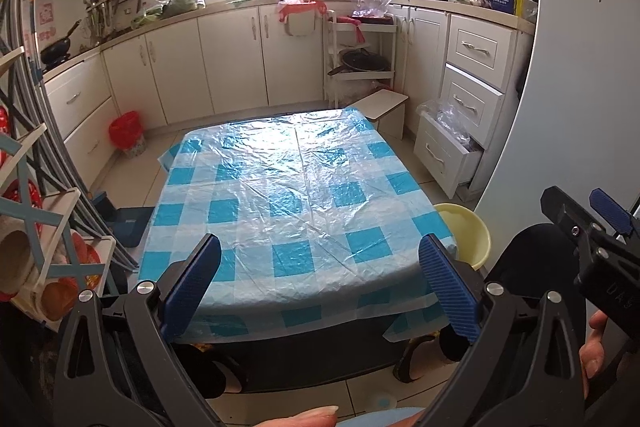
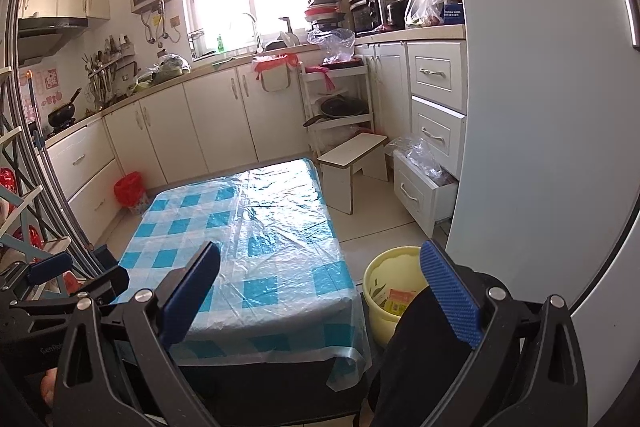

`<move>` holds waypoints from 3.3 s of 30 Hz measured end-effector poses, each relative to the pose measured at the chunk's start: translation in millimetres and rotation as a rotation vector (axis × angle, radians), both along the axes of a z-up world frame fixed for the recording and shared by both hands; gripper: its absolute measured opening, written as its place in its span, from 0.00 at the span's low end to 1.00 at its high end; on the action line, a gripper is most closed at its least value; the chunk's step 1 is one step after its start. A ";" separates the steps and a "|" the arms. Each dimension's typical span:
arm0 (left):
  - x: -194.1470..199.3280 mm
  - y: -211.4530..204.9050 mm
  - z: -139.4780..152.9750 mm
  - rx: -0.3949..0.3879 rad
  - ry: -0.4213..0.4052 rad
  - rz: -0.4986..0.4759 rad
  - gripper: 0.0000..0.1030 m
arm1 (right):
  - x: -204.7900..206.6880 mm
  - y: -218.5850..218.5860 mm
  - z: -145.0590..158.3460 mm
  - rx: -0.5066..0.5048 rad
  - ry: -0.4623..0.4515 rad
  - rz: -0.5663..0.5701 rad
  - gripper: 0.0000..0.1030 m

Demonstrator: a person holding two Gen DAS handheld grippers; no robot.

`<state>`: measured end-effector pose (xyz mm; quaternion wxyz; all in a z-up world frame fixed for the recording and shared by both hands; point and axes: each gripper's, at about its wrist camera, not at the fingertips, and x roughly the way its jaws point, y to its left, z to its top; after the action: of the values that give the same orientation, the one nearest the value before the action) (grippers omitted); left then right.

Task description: Collect trash

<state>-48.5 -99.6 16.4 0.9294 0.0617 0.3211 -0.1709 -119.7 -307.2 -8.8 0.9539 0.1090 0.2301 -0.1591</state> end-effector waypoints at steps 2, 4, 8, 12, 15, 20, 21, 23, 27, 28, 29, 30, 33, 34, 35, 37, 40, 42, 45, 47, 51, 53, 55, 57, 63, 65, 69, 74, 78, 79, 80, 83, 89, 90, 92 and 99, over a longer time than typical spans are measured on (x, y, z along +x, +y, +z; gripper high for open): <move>-0.6 1.7 1.3 -0.009 -0.001 -0.003 0.92 | -0.3 0.4 -0.6 0.001 0.001 0.000 0.93; -0.9 1.2 1.4 -0.003 -0.005 0.000 0.92 | -0.2 0.6 -0.5 -0.002 0.001 0.000 0.93; -2.6 -0.6 1.1 0.011 -0.011 0.001 0.92 | -2.2 1.9 0.3 -0.011 -0.005 -0.003 0.93; -3.0 -1.4 1.3 0.013 -0.013 0.002 0.92 | -2.5 1.9 -0.4 -0.011 -0.003 -0.002 0.93; -3.7 -1.9 2.0 0.012 -0.015 0.004 0.92 | -3.2 1.1 -0.9 -0.008 -0.002 -0.005 0.93; -3.8 -1.5 2.5 0.034 -0.024 0.025 0.92 | -4.0 0.1 -0.8 -0.006 -0.002 -0.006 0.93; -3.7 -0.9 2.8 0.035 -0.023 0.026 0.92 | -4.0 0.2 -0.8 -0.006 -0.001 -0.006 0.93; -3.4 0.7 3.6 0.030 -0.022 0.031 0.92 | -4.2 0.1 -0.8 -0.006 0.000 -0.005 0.93; -4.5 1.6 5.3 0.037 -0.033 0.039 0.92 | -4.1 -0.3 -0.7 -0.005 0.003 -0.003 0.93; -5.0 1.4 5.3 0.040 -0.036 0.040 0.92 | -4.0 -0.2 -0.6 -0.005 0.003 -0.002 0.93; -4.7 0.1 5.9 0.043 -0.036 0.041 0.92 | -3.9 -0.1 -0.6 -0.005 0.004 -0.002 0.93; -4.7 -0.3 6.0 0.044 -0.036 0.041 0.92 | -3.8 0.1 -0.8 -0.006 0.005 -0.001 0.93; -4.7 -0.5 6.2 0.040 -0.034 0.040 0.92 | -3.9 1.0 -1.4 -0.007 0.008 0.002 0.93; -4.8 -0.6 6.1 0.041 -0.036 0.041 0.92 | -3.7 1.3 -1.3 -0.007 0.008 0.004 0.93; -4.7 -0.7 6.1 0.042 -0.036 0.041 0.92 | -2.8 1.3 -0.9 -0.008 0.009 0.004 0.93; -4.8 -1.0 6.0 0.043 -0.036 0.039 0.92 | -2.4 2.2 -1.2 -0.010 0.011 0.006 0.93; -5.1 -1.3 5.5 0.043 -0.034 0.035 0.92 | -2.2 3.1 -1.7 -0.009 0.014 0.010 0.93; -4.9 -1.3 4.3 0.045 -0.030 0.032 0.92 | -1.4 3.3 -1.0 -0.010 0.014 0.011 0.93; -4.9 -0.9 3.9 0.046 -0.027 0.030 0.92 | -1.6 3.9 -0.6 -0.011 0.014 0.012 0.93; -5.4 -0.3 4.1 0.045 -0.028 0.029 0.92 | -1.5 4.0 -0.6 -0.011 0.014 0.012 0.93; -5.3 -0.5 3.9 0.043 -0.027 0.028 0.92 | -1.9 4.5 -0.5 -0.011 0.014 0.013 0.93; -5.6 -0.6 4.1 0.041 -0.025 0.026 0.92 | -1.8 4.9 -0.9 -0.012 0.014 0.013 0.93; -6.0 -1.1 4.1 0.039 -0.024 0.024 0.92 | -1.8 5.0 -1.0 -0.011 0.014 0.013 0.93; -6.4 -1.5 4.1 0.040 -0.024 0.023 0.92 | -1.7 4.9 -1.0 -0.011 0.015 0.013 0.93; -6.6 -1.6 4.2 0.038 -0.022 0.022 0.92 | -2.0 5.8 -2.4 -0.011 0.022 0.014 0.93; -6.7 -1.6 3.8 0.036 -0.021 0.020 0.92 | -2.1 6.0 -2.4 -0.011 0.021 0.014 0.93; -6.5 -1.6 3.8 0.036 -0.021 0.020 0.92 | -2.1 5.8 -2.9 -0.010 0.023 0.015 0.93; -6.6 -1.6 3.7 0.036 -0.021 0.020 0.92 | -2.2 5.8 -3.6 -0.012 0.025 0.017 0.93; -6.4 -1.4 3.8 0.035 -0.021 0.020 0.92 | -2.2 6.1 -3.6 -0.012 0.026 0.017 0.93; -6.7 -1.6 3.7 0.035 -0.021 0.020 0.92 | -2.4 6.2 -3.5 -0.012 0.026 0.017 0.93; -6.6 -1.5 3.7 0.035 -0.021 0.020 0.92 | -2.2 6.1 -3.6 -0.012 0.026 0.017 0.93; -6.7 -1.5 3.6 0.033 -0.019 0.019 0.92 | -2.2 6.0 -3.5 -0.012 0.025 0.017 0.93; -7.8 -3.8 2.4 0.033 -0.017 0.012 0.92 | -1.6 5.2 -5.2 -0.011 0.025 0.017 0.93; -8.0 -4.1 2.3 0.033 -0.016 0.011 0.92 | -1.7 5.5 -5.2 -0.011 0.025 0.017 0.93; -8.2 -4.3 1.9 0.031 -0.013 0.009 0.92 | -1.6 5.4 -5.1 -0.011 0.026 0.017 0.93; -6.6 -2.2 1.5 0.027 -0.008 0.010 0.92 | -1.5 5.4 -5.1 -0.011 0.026 0.016 0.93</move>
<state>-55.1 -101.8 17.9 0.9307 0.0734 0.3198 -0.1618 -121.3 -301.8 -13.9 0.9527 0.0998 0.2423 -0.1539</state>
